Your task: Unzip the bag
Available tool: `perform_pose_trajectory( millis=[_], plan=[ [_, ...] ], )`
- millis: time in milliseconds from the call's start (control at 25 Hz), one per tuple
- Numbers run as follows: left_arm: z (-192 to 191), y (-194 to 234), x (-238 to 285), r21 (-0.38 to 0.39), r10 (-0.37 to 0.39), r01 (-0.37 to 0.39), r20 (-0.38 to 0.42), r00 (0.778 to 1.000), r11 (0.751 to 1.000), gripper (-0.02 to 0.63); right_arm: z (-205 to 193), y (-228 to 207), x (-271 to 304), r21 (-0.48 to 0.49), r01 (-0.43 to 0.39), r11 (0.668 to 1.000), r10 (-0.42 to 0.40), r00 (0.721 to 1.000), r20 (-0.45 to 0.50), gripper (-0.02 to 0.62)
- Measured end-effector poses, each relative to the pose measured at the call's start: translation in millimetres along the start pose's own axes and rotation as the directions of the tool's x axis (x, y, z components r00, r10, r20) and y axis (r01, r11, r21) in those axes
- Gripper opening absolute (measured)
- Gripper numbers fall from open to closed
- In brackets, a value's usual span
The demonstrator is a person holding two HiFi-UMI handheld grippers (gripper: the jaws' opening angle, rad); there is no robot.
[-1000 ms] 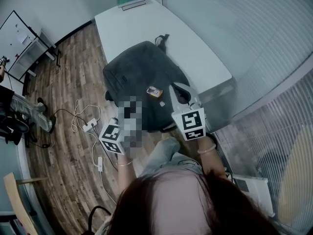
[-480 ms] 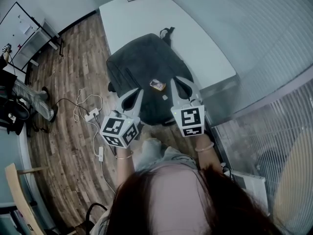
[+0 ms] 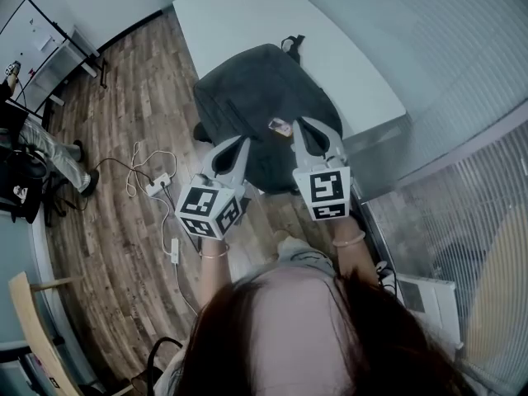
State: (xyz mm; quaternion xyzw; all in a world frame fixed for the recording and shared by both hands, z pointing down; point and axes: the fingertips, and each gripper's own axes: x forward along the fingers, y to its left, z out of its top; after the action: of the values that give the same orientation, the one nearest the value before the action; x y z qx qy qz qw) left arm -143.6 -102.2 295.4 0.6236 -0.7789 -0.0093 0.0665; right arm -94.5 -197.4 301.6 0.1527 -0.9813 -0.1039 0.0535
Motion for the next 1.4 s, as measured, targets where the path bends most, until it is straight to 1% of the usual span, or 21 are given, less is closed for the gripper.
perform_pose_trajectory(
  millis=[240,520,800,960,1160,1400],
  plan=[
    [7.3,1.7,-29.8,-0.003,-0.008,0.008,0.025,1.0,1.0,0.009,9.5,16.6,-17.8,-0.007,0.033,0.999,-0.033,0.999,-0.017,0.003],
    [20.8,5.2,-62.3,0.003,0.017,-0.017,0.062,0.998,1.0,0.01,20.2,35.8,-40.6,-0.012,0.047,0.999,-0.047,0.999,-0.018,0.003],
    [23.5,6.8,-89.8,0.01,0.05,-0.051,0.087,0.995,0.999,0.009,30.6,55.5,-54.0,-0.022,0.038,0.999,-0.038,0.999,0.001,0.003],
    [23.1,7.8,-105.0,-0.003,0.065,-0.065,0.097,0.993,0.998,0.009,32.8,66.6,-59.8,-0.032,0.03,0.999,-0.03,1.0,0.001,0.003],
    [18.5,7.8,-112.3,-0.022,0.068,-0.066,0.097,0.993,0.998,0.011,33.6,74.7,-63.5,-0.044,0.02,0.999,-0.02,1.0,-0.002,0.003],
    [14.7,3.2,-109.0,-0.036,0.053,-0.049,0.096,0.994,0.998,0.009,33.3,72.8,-67.7,-0.05,0.026,0.998,-0.026,1.0,-0.003,0.003]
  ],
)
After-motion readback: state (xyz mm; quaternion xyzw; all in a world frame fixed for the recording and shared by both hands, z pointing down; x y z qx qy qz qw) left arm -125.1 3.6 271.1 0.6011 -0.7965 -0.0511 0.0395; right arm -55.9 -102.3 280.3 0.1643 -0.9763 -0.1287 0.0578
